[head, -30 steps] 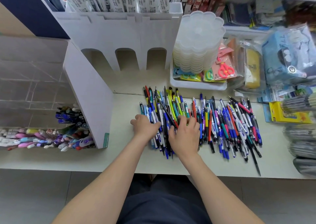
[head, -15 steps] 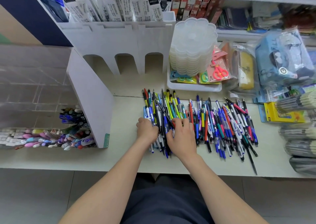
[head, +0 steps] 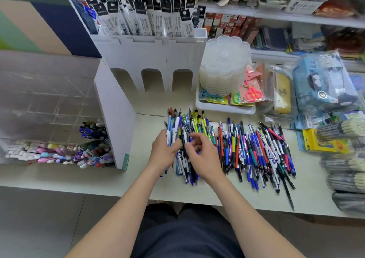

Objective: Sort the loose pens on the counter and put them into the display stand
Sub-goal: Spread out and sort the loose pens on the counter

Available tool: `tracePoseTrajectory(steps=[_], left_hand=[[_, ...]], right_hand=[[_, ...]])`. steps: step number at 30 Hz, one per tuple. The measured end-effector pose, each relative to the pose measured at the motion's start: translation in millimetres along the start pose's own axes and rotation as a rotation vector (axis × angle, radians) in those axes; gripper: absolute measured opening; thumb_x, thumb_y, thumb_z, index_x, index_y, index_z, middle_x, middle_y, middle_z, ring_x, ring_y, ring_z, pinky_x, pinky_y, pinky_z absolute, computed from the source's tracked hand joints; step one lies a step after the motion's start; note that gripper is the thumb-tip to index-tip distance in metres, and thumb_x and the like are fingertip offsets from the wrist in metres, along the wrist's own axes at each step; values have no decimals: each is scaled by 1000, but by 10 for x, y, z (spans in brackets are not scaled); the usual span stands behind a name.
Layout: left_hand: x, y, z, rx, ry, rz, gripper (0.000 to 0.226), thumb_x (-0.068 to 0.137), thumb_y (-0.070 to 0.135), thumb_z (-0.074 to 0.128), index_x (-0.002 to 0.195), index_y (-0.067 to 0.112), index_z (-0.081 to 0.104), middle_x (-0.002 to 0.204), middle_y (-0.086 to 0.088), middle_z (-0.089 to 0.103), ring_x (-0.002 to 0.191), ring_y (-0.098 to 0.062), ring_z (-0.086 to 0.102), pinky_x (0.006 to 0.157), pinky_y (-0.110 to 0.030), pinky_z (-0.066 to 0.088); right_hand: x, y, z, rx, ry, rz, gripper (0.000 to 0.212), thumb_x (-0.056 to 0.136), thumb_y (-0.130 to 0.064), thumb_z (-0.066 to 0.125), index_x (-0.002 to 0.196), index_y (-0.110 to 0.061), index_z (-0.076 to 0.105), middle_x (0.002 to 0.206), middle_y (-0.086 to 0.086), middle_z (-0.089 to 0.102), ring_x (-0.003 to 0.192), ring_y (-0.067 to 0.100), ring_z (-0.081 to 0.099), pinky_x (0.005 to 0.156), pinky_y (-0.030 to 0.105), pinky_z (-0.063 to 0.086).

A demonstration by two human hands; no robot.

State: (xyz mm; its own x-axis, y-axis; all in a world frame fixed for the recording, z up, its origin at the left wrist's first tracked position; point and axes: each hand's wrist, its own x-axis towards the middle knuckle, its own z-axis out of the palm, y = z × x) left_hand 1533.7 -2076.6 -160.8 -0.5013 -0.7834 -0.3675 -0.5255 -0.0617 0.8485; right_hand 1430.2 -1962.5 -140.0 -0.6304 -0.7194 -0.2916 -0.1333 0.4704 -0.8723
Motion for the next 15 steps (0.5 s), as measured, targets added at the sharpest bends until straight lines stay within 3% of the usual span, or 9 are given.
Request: tracePoseTrajectory(steps=[3, 6, 8, 9, 12, 15], left_hand=[[-89, 181, 11, -37, -194, 87, 36, 92, 7, 63, 116, 32, 68, 97, 6, 75, 85, -15, 72, 72, -36, 62], [-190, 327, 41, -37, -274, 122, 33, 87, 12, 65, 108, 37, 70, 85, 8, 74, 71, -10, 68, 64, -41, 58], [-251, 409, 37, -41, -321, 123, 32, 84, 21, 69, 103, 47, 69, 88, 19, 74, 75, -4, 68, 65, -32, 57], [-258, 424, 31, -33, -339, 110, 25, 81, 27, 70, 98, 46, 69, 88, 23, 73, 76, -6, 68, 67, -32, 58], [-285, 491, 0, -55, -420, 94, 4, 83, 23, 70, 80, 24, 67, 62, 8, 62, 55, -15, 55, 57, -36, 47], [-318, 561, -22, -44, -505, 151, 14, 88, 13, 67, 79, 22, 63, 60, 5, 58, 53, -14, 50, 56, -31, 42]], right_hand=[[53, -238, -76, 249, -148, 90, 85, 86, -46, 85, 155, -42, 34, 140, -13, 58, 125, 0, 59, 98, 29, 56], [61, -382, -164, 258, -76, 39, 103, 83, -37, 90, 159, -47, 22, 140, -14, 63, 120, -1, 65, 100, 24, 57], [33, -448, -241, 263, -2, -32, 94, 90, -23, 85, 160, -42, 26, 136, -16, 64, 114, -10, 65, 91, 10, 53], [9, -478, -272, 240, 26, -61, 80, 93, -20, 82, 156, -37, 36, 135, -17, 63, 109, -13, 64, 87, 7, 52], [-47, -514, -298, 278, 62, -54, 34, 100, -15, 72, 129, -29, 61, 118, -7, 70, 101, 1, 72, 84, 28, 63], [-103, -528, -263, 298, 71, -26, 21, 106, -12, 58, 119, -27, 59, 114, -6, 74, 111, 9, 72, 96, 40, 61]])
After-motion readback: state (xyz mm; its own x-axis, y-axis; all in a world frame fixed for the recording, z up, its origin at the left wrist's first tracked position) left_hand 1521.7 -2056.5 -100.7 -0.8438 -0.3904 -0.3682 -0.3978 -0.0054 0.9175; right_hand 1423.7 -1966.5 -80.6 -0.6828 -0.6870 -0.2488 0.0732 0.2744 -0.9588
